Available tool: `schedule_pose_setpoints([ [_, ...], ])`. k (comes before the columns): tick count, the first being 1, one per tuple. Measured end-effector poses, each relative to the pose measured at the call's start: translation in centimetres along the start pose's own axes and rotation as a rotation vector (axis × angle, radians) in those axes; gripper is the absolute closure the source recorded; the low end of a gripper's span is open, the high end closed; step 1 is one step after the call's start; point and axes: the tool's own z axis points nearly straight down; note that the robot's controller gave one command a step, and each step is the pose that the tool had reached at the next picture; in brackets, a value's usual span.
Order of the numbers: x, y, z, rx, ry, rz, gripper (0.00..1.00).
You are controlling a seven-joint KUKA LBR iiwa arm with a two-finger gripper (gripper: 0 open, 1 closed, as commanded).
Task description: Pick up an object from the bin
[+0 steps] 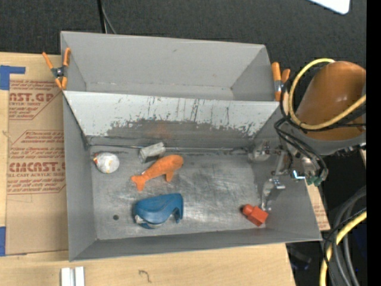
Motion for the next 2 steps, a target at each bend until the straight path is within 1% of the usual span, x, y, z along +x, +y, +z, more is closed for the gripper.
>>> schedule_pose_setpoints([
  [1, -0.2, 0.0, -0.4, 0.001, -0.008, -0.001, 0.0],
  [2, 0.4, -2.9, 7.2, 0.002, -0.013, 0.048, 0.0],
])
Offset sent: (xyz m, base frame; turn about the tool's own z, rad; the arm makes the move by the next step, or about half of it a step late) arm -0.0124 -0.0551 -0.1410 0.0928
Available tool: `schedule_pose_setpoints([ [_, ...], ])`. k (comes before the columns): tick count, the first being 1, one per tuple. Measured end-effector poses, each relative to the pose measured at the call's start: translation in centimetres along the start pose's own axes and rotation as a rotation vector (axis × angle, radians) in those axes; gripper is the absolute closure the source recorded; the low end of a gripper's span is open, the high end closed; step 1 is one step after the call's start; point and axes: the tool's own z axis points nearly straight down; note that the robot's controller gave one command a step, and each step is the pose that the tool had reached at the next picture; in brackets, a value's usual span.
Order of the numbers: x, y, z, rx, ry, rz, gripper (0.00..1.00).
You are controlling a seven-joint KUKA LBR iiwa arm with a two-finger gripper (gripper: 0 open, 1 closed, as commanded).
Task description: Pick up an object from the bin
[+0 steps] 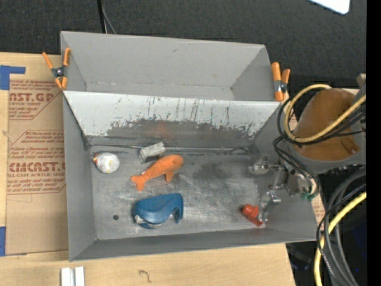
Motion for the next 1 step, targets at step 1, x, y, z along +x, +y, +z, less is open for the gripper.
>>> schedule_pose_setpoints([
  [1, 0.73, -2.09, 0.05, -0.001, 0.007, 0.004, 0.0],
])
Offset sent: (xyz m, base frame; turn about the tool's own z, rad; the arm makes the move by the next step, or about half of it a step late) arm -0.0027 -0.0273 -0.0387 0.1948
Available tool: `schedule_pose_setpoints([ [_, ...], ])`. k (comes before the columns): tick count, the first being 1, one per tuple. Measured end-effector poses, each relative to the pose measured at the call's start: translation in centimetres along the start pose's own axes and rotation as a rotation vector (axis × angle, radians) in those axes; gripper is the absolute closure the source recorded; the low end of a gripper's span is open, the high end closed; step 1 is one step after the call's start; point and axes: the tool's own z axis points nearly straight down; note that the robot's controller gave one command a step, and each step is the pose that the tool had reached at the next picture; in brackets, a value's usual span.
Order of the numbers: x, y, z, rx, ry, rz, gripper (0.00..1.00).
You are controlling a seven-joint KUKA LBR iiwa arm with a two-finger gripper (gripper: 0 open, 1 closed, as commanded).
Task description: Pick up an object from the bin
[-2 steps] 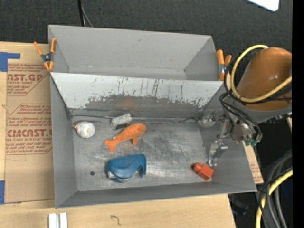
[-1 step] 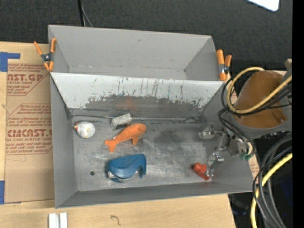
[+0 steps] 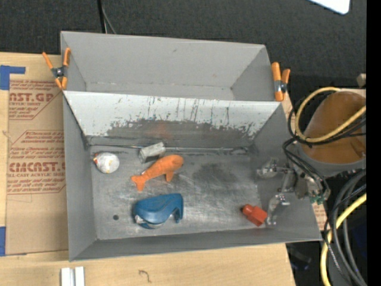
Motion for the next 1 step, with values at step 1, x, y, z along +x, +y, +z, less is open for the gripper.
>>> schedule_pose_setpoints([
  [1, -0.58, -0.48, 3.5, -0.001, -0.002, 0.189, 0.0],
])
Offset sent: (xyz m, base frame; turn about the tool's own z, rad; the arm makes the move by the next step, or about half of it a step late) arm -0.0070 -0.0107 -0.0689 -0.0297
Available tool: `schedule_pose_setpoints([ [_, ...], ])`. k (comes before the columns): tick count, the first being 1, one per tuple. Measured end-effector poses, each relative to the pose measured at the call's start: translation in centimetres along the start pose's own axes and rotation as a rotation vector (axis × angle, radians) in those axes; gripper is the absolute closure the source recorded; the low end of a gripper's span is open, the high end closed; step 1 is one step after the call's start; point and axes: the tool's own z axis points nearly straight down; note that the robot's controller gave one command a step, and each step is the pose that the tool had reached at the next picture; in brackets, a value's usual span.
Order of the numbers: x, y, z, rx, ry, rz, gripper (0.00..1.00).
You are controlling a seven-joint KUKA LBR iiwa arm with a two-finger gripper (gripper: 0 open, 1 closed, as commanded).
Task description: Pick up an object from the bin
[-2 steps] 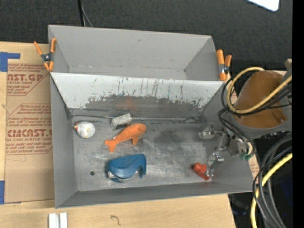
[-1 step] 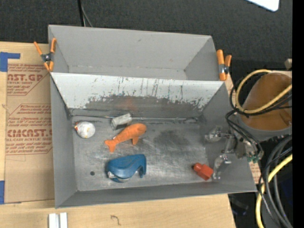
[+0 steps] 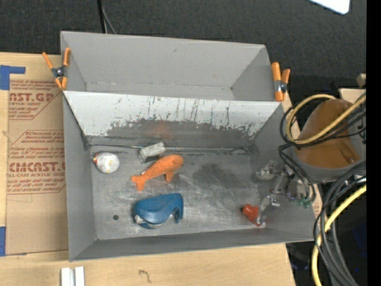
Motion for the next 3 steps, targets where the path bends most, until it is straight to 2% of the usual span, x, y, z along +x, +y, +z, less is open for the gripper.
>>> schedule_pose_setpoints([
  [1, 0.42, -0.56, 3.04, 0.0, -0.022, -0.218, 0.0],
  [2, 1.11, -0.76, 3.22, 0.001, -0.003, 0.001, 1.0],
  [3, 1.11, -0.76, 3.22, 0.001, -0.003, 0.0, 1.0],
])
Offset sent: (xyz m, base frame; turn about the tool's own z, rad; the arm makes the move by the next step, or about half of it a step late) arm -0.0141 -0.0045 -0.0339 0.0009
